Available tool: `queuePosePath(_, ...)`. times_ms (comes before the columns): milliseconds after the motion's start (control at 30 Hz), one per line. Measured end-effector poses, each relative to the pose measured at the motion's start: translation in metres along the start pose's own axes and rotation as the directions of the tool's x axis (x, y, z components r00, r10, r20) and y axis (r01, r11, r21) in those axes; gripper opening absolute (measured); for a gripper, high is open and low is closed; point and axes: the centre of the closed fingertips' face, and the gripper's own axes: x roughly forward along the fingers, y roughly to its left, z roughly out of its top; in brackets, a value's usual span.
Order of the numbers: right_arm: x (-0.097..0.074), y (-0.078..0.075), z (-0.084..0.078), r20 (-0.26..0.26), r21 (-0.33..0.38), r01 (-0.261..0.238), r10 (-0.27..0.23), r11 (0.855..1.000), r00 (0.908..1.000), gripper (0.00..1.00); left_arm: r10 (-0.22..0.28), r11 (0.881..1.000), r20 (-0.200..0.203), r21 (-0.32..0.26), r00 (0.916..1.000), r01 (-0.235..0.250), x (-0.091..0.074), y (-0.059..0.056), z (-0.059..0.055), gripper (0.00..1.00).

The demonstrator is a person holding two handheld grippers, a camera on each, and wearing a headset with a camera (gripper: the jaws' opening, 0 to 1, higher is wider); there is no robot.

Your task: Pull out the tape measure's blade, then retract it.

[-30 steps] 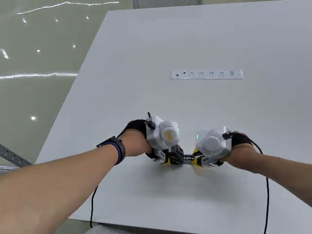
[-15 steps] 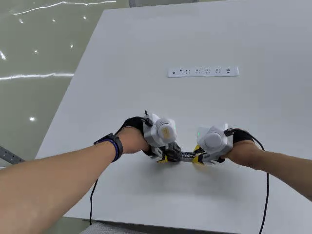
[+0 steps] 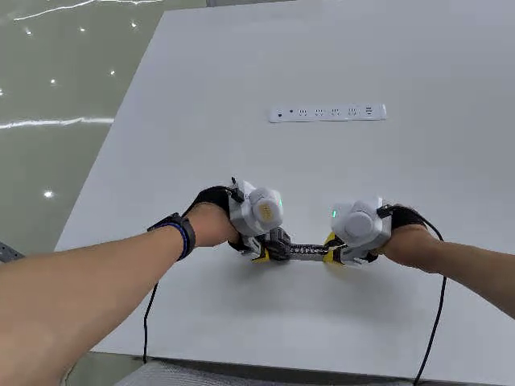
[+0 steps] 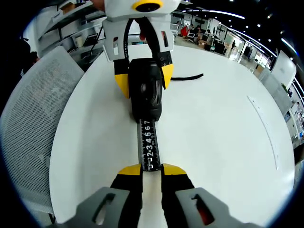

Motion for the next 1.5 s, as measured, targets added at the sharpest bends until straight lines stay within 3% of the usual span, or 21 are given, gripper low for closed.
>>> queuePosePath(467,-0.02,-0.004,-0.032,-0.019,0.011,0.016,-0.016,1.0,0.9997,0.13,0.004,1.0,-0.02,0.006,0.9998,-0.004,0.001,0.0,0.0,0.36)
queuePosePath(1500,-0.05,-0.009,-0.077,-0.052,0.02,0.036,-0.035,0.999,0.9981,0.13,0.009,1.0,-0.044,0.013,0.999,-0.009,0.0,0.0,0.0,0.36)
